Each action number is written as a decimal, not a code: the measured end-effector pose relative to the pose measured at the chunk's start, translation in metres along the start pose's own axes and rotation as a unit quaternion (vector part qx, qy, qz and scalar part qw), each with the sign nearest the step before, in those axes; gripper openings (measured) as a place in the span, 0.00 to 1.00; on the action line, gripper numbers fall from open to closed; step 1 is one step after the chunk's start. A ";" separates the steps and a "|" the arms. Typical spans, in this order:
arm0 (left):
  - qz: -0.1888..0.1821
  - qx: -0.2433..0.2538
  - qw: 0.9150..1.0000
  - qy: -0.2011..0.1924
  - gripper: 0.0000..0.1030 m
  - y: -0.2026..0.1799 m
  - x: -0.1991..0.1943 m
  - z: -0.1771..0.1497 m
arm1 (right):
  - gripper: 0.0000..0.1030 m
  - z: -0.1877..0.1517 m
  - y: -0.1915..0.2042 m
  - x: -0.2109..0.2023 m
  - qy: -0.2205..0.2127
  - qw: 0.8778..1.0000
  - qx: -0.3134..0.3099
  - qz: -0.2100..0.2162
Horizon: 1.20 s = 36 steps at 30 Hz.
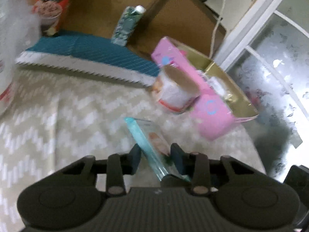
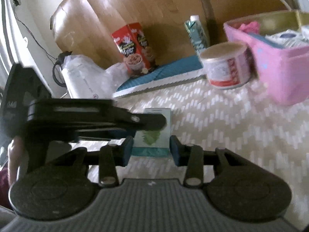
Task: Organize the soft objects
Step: 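Hold the teal box in the right gripper while the left gripper grasps it, then carry the teal box into the pink tin box and open the left gripper, then withdraw the left tool from the tin box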
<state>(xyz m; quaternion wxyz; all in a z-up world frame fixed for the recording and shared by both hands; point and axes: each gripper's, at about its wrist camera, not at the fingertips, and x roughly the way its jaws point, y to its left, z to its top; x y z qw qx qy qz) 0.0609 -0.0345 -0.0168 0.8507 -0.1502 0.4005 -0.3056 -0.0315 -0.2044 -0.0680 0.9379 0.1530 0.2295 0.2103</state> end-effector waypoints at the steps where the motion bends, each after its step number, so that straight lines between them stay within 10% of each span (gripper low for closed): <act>1: -0.007 0.008 1.000 -0.003 0.31 -0.010 0.001 0.007 | 0.43 0.002 -0.003 -0.005 -0.011 1.000 0.001 -0.001; 12: -0.055 0.133 0.989 -0.023 0.32 -0.134 0.082 0.080 | 0.43 0.056 -0.060 -0.059 -0.160 0.979 -0.053 -0.116; 18: 0.031 0.156 0.987 -0.023 0.44 -0.153 0.148 0.106 | 0.45 0.088 -0.119 -0.022 -0.142 0.968 -0.066 -0.195; 28: 0.025 0.161 0.984 -0.076 0.54 -0.136 0.072 0.074 | 0.45 0.054 -0.113 -0.070 -0.212 0.959 -0.025 -0.187; 36: 0.111 0.214 0.966 -0.093 0.80 -0.129 0.022 0.017 | 0.48 0.015 -0.076 -0.096 -0.223 0.958 0.003 -0.180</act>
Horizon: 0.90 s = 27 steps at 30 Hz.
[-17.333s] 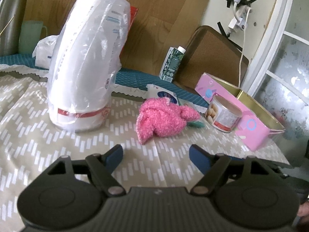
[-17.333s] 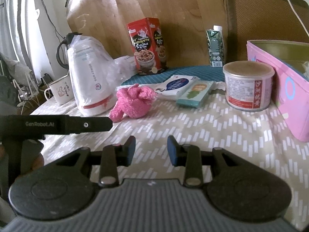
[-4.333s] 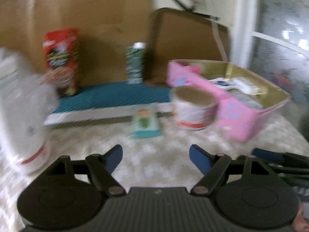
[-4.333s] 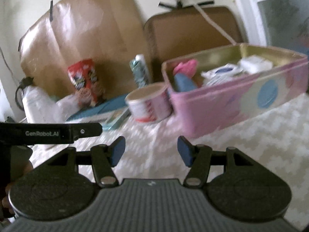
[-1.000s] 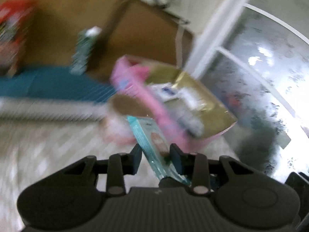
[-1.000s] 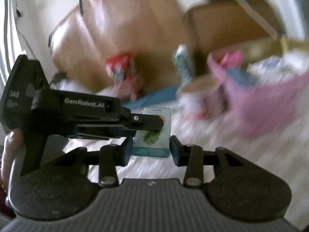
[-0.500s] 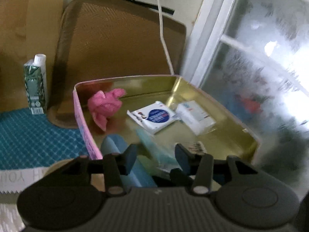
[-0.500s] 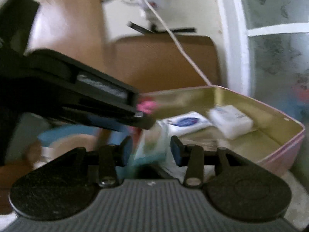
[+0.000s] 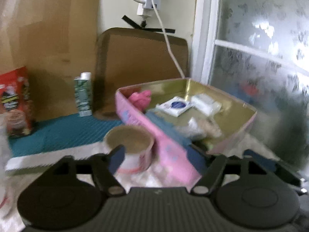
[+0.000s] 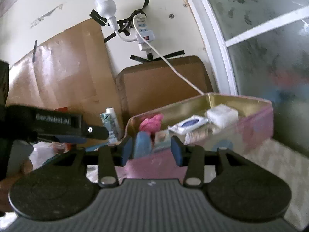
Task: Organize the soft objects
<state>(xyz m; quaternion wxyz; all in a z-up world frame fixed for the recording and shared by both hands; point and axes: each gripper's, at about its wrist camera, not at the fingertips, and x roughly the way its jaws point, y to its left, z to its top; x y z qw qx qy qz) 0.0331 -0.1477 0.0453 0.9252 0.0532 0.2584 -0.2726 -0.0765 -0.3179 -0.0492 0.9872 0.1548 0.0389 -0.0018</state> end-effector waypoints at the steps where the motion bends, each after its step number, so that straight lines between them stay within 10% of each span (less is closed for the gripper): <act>1: 0.011 0.004 1.000 0.000 0.87 0.000 -0.005 -0.006 | 0.55 -0.004 0.003 -0.005 0.005 1.000 0.004 -0.001; 4: 0.039 0.005 0.999 0.002 1.00 0.004 -0.021 -0.023 | 0.59 -0.015 0.013 -0.019 0.031 0.999 0.023 0.001; 27: 0.133 0.020 0.991 0.003 1.00 0.004 -0.078 -0.074 | 0.69 -0.035 0.053 -0.068 0.099 0.993 0.055 0.009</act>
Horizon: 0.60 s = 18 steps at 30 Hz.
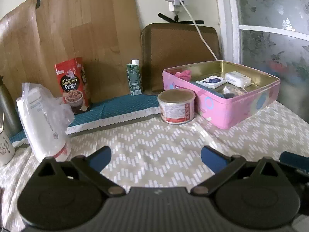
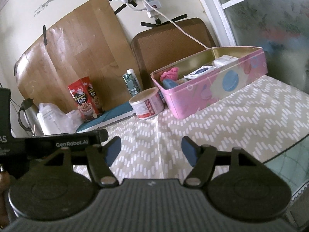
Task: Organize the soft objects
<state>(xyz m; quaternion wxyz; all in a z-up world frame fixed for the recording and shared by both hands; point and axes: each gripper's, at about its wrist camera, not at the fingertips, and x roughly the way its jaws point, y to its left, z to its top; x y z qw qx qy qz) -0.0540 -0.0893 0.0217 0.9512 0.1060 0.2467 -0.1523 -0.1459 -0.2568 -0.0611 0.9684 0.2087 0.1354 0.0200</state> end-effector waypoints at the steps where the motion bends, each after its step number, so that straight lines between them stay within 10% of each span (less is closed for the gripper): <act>1: -0.001 0.000 1.000 0.000 1.00 -0.001 -0.001 0.000 | 0.70 -0.001 0.001 -0.001 -0.001 1.000 0.000 0.000; 18: -0.006 0.007 1.000 0.020 1.00 -0.015 0.003 -0.004 | 0.72 -0.004 -0.013 -0.009 -0.006 1.000 0.025 -0.004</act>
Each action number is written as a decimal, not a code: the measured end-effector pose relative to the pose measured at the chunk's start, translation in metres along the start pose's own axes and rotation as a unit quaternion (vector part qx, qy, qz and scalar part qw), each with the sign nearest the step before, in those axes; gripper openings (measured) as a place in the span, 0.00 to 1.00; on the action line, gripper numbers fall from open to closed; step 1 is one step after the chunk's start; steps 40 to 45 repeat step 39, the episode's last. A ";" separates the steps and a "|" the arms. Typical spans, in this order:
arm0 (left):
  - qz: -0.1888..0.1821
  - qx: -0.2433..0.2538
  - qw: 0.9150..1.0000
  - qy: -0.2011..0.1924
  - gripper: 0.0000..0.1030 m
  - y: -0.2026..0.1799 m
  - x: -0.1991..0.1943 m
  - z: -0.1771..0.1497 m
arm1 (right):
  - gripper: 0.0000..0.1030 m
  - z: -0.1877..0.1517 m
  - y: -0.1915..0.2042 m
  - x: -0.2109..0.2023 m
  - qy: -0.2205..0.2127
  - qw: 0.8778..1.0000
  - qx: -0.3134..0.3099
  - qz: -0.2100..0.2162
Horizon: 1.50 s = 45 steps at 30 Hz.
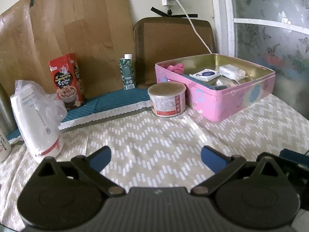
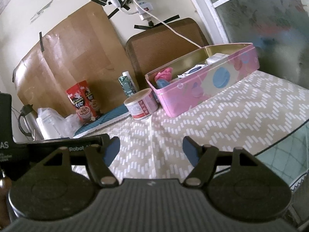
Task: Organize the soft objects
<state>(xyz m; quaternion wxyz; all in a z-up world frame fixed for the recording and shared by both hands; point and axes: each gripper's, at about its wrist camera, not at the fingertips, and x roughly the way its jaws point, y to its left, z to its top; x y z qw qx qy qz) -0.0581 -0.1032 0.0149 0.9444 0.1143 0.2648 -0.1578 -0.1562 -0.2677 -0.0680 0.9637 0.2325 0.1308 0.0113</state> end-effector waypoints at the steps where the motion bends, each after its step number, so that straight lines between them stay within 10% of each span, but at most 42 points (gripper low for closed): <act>1: 0.000 0.002 1.000 0.001 1.00 -0.001 0.001 0.000 | 0.72 0.000 -0.001 0.000 0.000 1.000 0.001 0.000; 45: -0.045 0.003 0.999 0.013 1.00 0.000 0.006 -0.004 | 0.72 -0.003 -0.004 0.000 -0.005 1.000 0.004 -0.010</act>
